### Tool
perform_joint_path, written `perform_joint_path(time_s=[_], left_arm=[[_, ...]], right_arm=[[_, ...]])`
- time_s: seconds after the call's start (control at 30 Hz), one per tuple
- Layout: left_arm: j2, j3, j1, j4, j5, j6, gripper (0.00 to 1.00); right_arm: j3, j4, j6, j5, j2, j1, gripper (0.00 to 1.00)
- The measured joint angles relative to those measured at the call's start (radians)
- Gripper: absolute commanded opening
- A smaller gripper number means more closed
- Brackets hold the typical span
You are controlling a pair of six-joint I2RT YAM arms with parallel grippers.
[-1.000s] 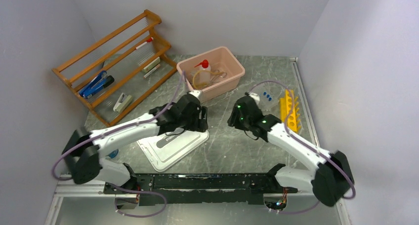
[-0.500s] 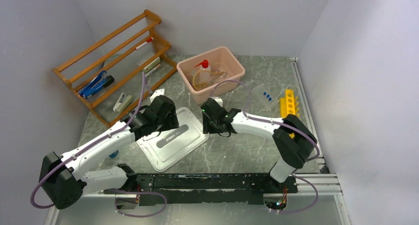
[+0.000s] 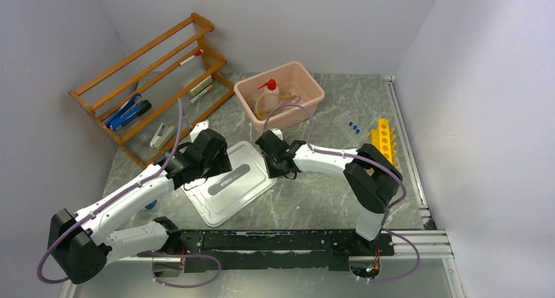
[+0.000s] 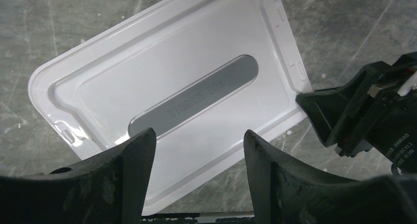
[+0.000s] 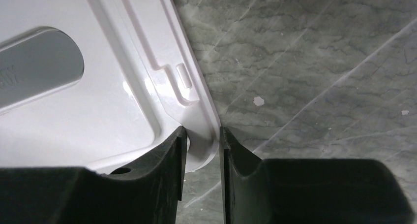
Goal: Organize the chemistry lab equipment
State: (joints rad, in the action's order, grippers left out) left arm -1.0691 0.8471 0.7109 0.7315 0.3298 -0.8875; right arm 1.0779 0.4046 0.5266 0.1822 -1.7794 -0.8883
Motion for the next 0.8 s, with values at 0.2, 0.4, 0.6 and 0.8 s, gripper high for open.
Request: perform_joint_path(time_s=[0.2,0.4,0.6,0.8], left_arm=[[0.023,-0.03,-0.056,0.002,-0.021,0.017,0.82],[0.086,-0.093,-0.083,0.027,-0.048,0.003,0.89],[0.191,-0.195,-0.088,0.042,-0.08,-0.052,0.91],[0.253,-0.259,-0.089,0.072,-0.115,-0.12,0.95]], right_arm=[[-0.008,0.014,-0.062,0.017,0.018,-0.007,0.0],[-0.056,0.101,-0.113,-0.013,0.12,0.021,0.0],[-0.103,0.119,-0.121,-0.135,0.221,0.105,0.0],[-0.13,0.117,-0.123,-0.318,0.227,0.236,0.0]])
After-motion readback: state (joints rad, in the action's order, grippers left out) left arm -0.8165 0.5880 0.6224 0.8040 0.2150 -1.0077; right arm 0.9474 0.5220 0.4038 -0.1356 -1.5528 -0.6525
